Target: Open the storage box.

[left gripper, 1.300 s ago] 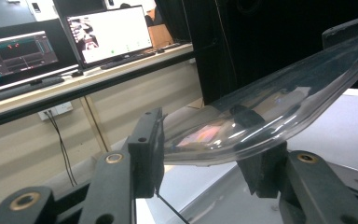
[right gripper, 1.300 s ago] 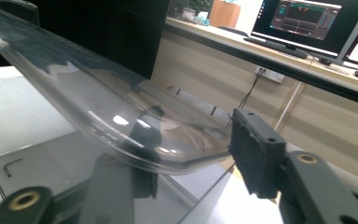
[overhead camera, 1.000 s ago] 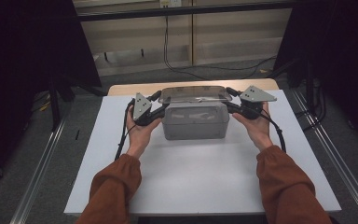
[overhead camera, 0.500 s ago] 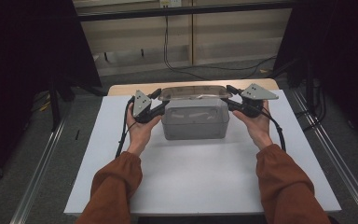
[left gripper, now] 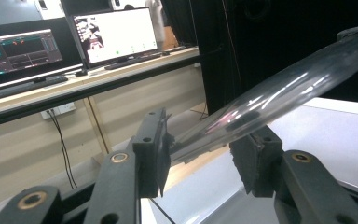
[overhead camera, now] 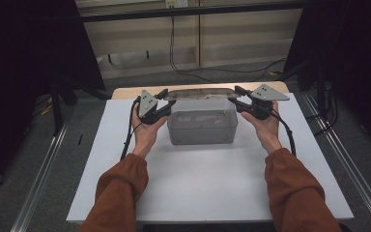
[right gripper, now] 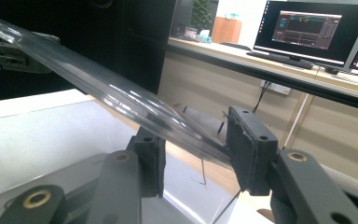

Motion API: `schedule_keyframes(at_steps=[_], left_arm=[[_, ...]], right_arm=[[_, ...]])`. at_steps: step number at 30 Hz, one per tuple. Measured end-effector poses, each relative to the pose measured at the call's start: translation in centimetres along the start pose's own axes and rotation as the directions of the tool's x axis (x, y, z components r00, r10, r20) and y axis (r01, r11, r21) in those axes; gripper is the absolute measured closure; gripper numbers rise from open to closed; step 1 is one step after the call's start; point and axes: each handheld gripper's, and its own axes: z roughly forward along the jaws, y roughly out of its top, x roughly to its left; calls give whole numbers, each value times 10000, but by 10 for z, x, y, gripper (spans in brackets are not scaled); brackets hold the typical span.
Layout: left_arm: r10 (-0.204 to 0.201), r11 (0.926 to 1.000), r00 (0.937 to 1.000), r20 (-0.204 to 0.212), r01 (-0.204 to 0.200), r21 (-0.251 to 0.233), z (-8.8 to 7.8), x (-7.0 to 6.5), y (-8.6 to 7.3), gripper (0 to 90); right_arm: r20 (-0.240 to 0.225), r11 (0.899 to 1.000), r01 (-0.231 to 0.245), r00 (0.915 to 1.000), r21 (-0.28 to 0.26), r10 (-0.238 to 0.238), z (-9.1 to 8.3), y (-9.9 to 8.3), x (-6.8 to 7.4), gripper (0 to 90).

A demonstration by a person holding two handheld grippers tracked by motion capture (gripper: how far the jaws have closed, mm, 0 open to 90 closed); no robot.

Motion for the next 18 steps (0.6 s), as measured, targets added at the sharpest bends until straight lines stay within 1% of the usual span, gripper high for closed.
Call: schedule_keyframes(at_steps=[7, 8, 11, 12, 14, 16, 18], left_arm=[[-66, 10000, 10000, -52, 66, 3, 4, 1, 0, 569], [-14, 10000, 10000, -48, 14, 42, 4, 1, 0, 569], [-43, 10000, 10000, -33, 43, 61, 7, 1, 0, 569], [-28, 10000, 10000, -91, 29, 65, 8, 3, 1, 568], [-19, 10000, 10000, -75, 20, 98, 9, 3, 1, 568], [-50, 9999, 10000, -82, 51, 99, 10, 4, 1, 568], [-122, 9999, 9999, -114, 122, 50, 12, 5, 1, 569]], right_arm=[[20, 9998, -151, 9999, -110, 151, 2, 1, -2, 576], [20, 9998, -151, 9999, -110, 151, 2, 1, -2, 576], [19, 9997, -224, 9997, -141, 224, 2, 1, -3, 576], [37, 9993, -311, 9995, -183, 312, 3, 0, -4, 583], [52, 9994, -313, 9995, -173, 314, 3, 0, -5, 588], [71, 9989, -408, 9991, -214, 410, 4, 0, -7, 591], [58, 9990, -398, 9992, -192, 399, 5, 1, -8, 594]])
